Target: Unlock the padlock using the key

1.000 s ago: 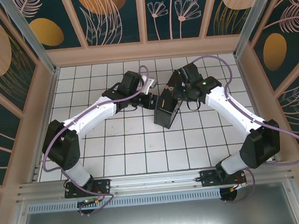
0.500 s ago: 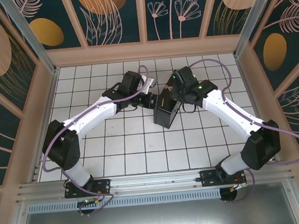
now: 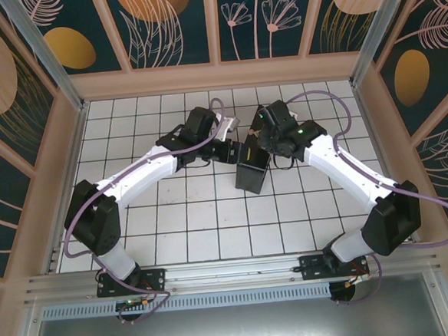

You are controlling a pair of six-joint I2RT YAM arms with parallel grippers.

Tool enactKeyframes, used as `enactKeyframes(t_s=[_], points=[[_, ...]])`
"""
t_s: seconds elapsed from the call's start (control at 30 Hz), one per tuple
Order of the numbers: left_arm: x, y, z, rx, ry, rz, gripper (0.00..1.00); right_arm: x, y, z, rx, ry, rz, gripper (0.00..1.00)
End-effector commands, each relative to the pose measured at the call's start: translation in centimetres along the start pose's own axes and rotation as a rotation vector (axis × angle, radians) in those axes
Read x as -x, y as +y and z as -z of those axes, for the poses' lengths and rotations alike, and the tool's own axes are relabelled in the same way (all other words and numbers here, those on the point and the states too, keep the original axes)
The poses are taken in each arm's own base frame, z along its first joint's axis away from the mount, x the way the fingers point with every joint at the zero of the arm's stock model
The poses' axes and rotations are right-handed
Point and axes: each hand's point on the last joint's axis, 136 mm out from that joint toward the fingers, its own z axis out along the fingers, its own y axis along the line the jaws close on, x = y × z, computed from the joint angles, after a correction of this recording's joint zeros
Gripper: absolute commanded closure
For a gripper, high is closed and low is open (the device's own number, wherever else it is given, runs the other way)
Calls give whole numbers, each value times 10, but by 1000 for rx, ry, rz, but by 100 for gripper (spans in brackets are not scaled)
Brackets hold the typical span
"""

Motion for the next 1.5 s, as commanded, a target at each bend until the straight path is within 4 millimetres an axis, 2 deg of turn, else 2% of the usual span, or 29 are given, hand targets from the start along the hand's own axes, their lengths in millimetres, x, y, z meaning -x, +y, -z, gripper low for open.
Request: enactKeyframes(t_s=[0.0, 0.07, 0.13, 0.23, 0.33, 0.47, 0.63, 0.8, 0.83, 1.0, 1.1, 1.2, 1.33, 1.47], points=[[-5, -37, 3, -159, 14, -31, 51, 25, 32, 12, 120, -73, 16, 99], [-5, -35, 3, -147, 15, -32, 51, 25, 39, 18, 118, -66, 51, 99], [-3, -31, 1, -118, 10, -35, 51, 25, 37, 14, 98, -57, 70, 98], [-2, -20, -4, -69, 11, -23, 51, 21, 24, 2, 50, -24, 84, 98], [-2, -15, -6, -49, 7, -12, 51, 19, 17, 0, 60, -23, 78, 98], [-3, -8, -7, -15, 9, -11, 50, 36, -5, -1, 49, -49, 51, 98], [1, 3, -13, 38, 12, -14, 42, 43, 6, -6, 137, -47, 88, 95], [17, 3, -18, 57, -1, -25, 35, 52, 7, -10, 140, -77, 103, 95], [19, 4, -19, 63, -5, -21, 35, 56, 2, -10, 121, -88, 97, 96], [32, 17, -6, 121, -56, 6, 33, 73, -53, -5, 7, -161, 14, 97], [40, 34, 7, 148, -85, 39, 33, 68, -93, -4, -26, -162, -64, 96], [49, 49, 22, 176, -120, 66, 33, 51, -130, -13, -59, -143, -136, 95], [58, 63, 37, 220, -153, 85, 31, 12, -177, -45, -126, -95, -249, 90], [63, 62, 43, 228, -166, 85, 30, -22, -204, -78, -160, -51, -334, 84]])
